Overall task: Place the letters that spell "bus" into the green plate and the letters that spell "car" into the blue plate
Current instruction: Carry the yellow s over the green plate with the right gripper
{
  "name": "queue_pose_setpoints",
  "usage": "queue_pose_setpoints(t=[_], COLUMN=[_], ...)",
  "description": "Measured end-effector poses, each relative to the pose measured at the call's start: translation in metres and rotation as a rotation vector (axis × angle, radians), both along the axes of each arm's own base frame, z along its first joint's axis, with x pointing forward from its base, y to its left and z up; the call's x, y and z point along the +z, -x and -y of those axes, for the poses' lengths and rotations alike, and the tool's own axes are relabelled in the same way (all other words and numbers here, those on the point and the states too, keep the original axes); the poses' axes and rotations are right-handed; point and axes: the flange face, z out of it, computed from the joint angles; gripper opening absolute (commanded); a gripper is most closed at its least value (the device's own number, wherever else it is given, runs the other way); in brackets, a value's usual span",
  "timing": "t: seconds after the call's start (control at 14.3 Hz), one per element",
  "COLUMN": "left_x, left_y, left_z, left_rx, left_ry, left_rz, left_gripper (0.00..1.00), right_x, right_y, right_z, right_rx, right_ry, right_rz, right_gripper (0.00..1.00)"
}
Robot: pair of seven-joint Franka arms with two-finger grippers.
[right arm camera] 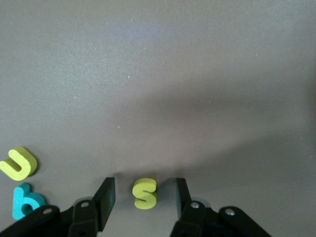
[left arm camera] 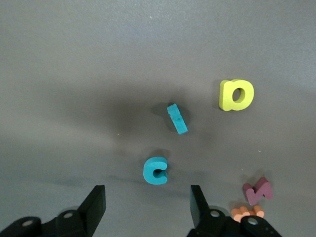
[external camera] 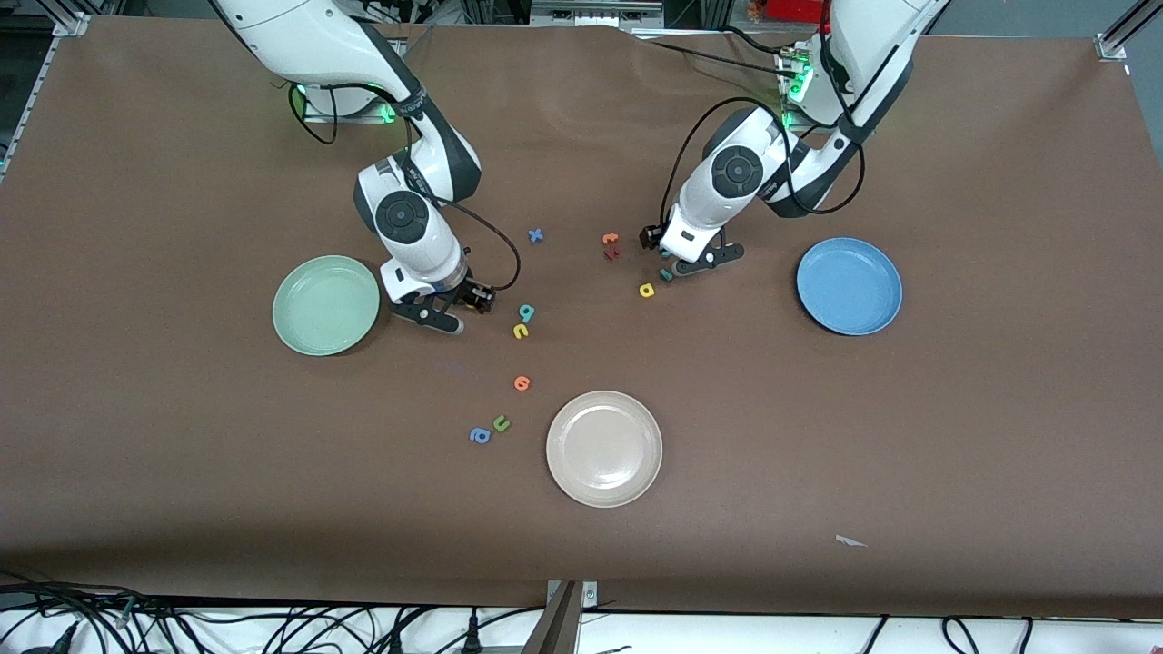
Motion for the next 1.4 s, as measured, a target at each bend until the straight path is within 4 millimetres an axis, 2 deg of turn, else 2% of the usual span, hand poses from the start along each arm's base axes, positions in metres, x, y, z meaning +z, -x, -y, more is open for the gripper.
queue_pose_setpoints(t=[0.21,0.28,0.49,0.63,0.91,1.05,1.19,1.4], left_x=[-0.003,-0.004,-0.012,-0.016,-0.015,-0.012,-0.010,-0.008], left_y=[-0.004,-0.004,0.000,0.002,0.000,-0.002,-0.002,0.001], left_z=[-0.006,-0.006,-0.005,-0.004,-0.002,0.000,0.005,0.013], left_rx=[-0.004,-0.001,0.003,0.009,0.015,0.026,0.024,0.027], left_ry=[-0.033,-0.043,-0.066,-0.078,-0.079,-0.077,-0.073,-0.072], left_rz=[0.023,0.028,0.025,0.028,0.035,0.039,0.045,0.048], left_gripper=[0.73,0.73,0.73,0.71,0.70,0.70,0.70,0.67], right_x=[-0.006,-0.007,-0.007,-0.004,-0.001,0.007,0.027,0.058], right_y=[0.004,0.005,0.006,0.005,0.004,0.001,-0.007,-0.028], right_z=[-0.001,-0.003,-0.004,-0.004,-0.006,-0.005,0.009,0.067], right_rx=[0.005,0.009,0.011,0.011,0.013,0.015,0.027,0.099], right_ry=[0.005,0.006,0.005,0.003,0.000,0.003,0.029,0.088], right_rz=[-0.010,-0.012,-0.010,-0.007,-0.001,-0.001,-0.020,-0.069], right_gripper=[0.54,0.50,0.27,0.20,0.19,0.20,0.20,0.20])
